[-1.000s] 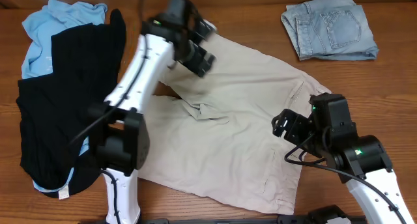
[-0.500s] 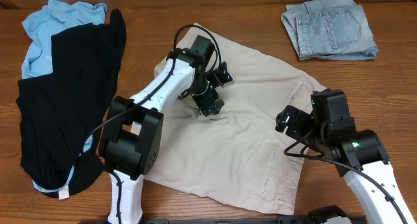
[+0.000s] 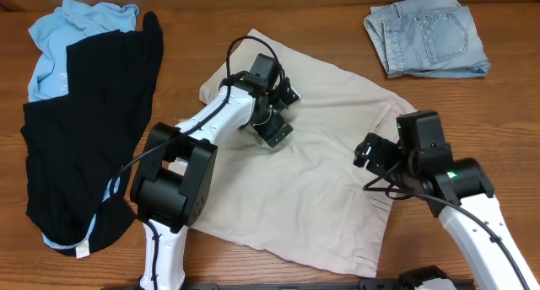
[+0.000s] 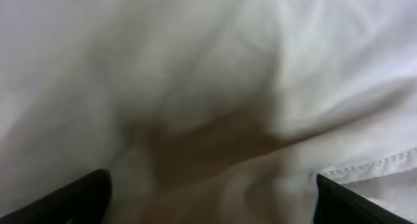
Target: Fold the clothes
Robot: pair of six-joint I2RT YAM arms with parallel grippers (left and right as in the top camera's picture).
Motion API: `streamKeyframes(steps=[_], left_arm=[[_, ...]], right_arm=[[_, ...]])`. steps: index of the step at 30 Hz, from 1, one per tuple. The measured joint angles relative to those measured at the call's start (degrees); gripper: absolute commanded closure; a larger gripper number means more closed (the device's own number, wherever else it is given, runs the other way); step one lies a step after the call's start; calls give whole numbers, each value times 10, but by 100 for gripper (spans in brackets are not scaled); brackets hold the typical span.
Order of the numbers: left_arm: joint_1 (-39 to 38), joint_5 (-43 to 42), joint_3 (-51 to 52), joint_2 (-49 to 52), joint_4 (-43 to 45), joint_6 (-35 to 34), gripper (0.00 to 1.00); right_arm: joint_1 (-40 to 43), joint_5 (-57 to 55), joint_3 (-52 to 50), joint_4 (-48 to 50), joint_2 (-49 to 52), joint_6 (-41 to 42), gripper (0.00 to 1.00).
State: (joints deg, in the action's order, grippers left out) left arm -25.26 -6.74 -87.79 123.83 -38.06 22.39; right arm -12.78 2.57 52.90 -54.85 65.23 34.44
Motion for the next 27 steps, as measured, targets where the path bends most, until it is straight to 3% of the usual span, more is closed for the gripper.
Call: streamKeyframes(steps=[8,13,20,27], left_arm=[[34,18,-28,26,36,-148,0],[109,28,-36,28,24,-226,0],[203,16,-43,27,-15,-272,0],[207,11,-50,28,-29,-269,0]], right_arm=[[0,0,0,35,52,0,5],[0,0,0,68,75,0,5],[0,0,0,112,106,-1,5],[0,0,0,149,135,-13,6]])
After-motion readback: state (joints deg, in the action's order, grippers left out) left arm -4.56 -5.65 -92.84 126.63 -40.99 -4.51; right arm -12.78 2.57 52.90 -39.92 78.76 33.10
